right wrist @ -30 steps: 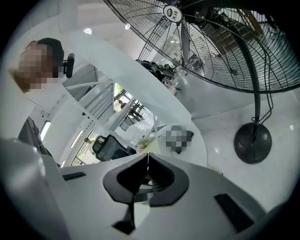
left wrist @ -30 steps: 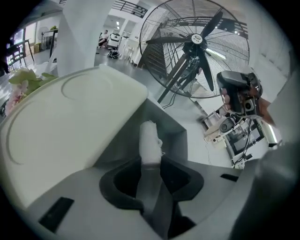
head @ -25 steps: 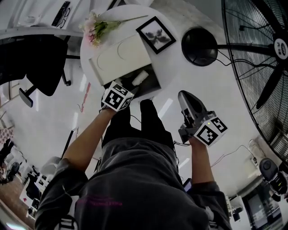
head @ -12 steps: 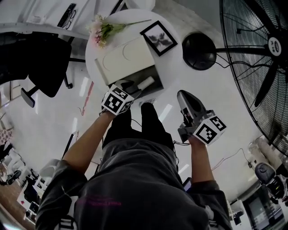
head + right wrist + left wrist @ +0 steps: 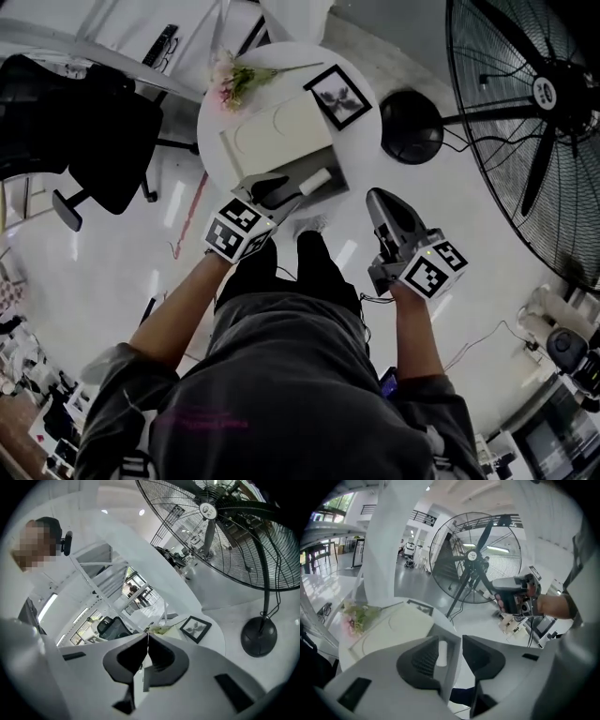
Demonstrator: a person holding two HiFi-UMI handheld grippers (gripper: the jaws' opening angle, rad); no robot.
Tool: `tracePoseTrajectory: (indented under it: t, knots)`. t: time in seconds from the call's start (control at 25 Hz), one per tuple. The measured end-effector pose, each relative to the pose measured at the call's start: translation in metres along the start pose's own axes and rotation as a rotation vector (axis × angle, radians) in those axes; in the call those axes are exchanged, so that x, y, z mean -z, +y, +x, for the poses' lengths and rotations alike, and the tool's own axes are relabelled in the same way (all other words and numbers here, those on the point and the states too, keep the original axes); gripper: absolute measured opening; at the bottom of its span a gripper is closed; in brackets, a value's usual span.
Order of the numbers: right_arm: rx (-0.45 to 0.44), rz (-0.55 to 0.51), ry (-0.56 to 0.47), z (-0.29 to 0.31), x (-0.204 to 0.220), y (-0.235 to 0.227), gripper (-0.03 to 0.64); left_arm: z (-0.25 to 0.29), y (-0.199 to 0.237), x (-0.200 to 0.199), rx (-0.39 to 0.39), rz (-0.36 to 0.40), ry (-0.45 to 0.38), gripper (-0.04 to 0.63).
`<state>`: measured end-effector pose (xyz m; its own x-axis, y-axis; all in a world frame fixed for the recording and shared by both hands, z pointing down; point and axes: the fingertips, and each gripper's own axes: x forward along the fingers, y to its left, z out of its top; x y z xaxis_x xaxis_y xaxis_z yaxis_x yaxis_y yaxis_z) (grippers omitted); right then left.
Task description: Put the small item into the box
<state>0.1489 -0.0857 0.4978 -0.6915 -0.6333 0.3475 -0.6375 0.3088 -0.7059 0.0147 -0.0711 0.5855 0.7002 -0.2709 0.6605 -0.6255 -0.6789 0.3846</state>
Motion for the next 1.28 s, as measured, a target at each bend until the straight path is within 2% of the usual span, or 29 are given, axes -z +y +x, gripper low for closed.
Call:
tracePoseTrajectory:
  t: [0.32,0.84,1.28]
  knots:
    - [-0.013,-0.063,-0.062,-0.002,-0.011,0.049,0.023,-0.069,-0.014,-0.048,0.013,0.061,-0.187,0.117]
    - [-0.036,-0.134,-0.140,0.006,-0.027,0.112,0.023,-0.157,-0.026,-0.092,0.046,0.142,-0.358,0.052]
    - [-0.069,-0.243,-0.197,0.006,-0.052,0.165,0.023,-0.216,-0.040,-0.137,0.069,0.228,-0.505,0.025]
